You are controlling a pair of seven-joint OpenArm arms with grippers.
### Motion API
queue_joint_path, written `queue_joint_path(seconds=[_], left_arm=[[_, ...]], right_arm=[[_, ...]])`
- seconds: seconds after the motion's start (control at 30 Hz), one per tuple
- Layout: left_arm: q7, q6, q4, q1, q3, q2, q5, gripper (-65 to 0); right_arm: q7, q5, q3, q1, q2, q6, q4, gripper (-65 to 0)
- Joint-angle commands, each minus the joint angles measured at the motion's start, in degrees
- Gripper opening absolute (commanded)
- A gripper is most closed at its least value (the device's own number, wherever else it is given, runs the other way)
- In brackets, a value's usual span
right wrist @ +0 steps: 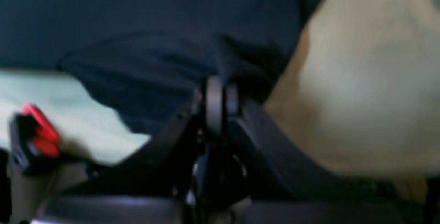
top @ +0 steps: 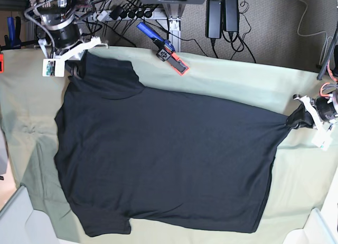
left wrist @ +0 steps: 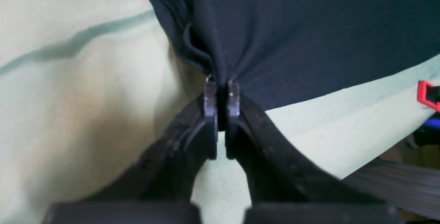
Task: Fold the T-shirt properly
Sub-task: 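Grasp the hem corner with the left gripper and pull the shirt taut, then lift the shirt with both grippers and fold it over toward the hem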
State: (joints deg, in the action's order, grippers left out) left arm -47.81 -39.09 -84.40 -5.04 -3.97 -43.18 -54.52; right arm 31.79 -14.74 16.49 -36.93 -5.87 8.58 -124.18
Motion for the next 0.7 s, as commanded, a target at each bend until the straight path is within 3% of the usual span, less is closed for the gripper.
queue_joint_path(seconds=[0.0,0.27,0.4,0.67], left_arm=[[1.0,-0.9,-0.7,1.0,-0.7,-1.5,-0.5,-65.0],[4.3,-0.9,2.1,6.0,-0.7,0.5,2.5,-65.0],[4.5,-0.9,8.6,11.1,-0.3,3.5,3.4,-65.0],[12.2,-0.9,22.1,20.0,2.8,6.4,9.4,-65.0]], right_arm=[[-0.6,-0.7,0.4,0.8,-0.6,2.5,-1.0,-65.0],[1.3,-1.0,0.4,11.6,-0.9,3.9,3.8,-65.0],[1.3,-0.9,0.4,18.2,-0.9,4.7,9.7,-65.0],[1.7,-0.9,0.1,31.6,-1.0,4.9,24.5,-65.0]])
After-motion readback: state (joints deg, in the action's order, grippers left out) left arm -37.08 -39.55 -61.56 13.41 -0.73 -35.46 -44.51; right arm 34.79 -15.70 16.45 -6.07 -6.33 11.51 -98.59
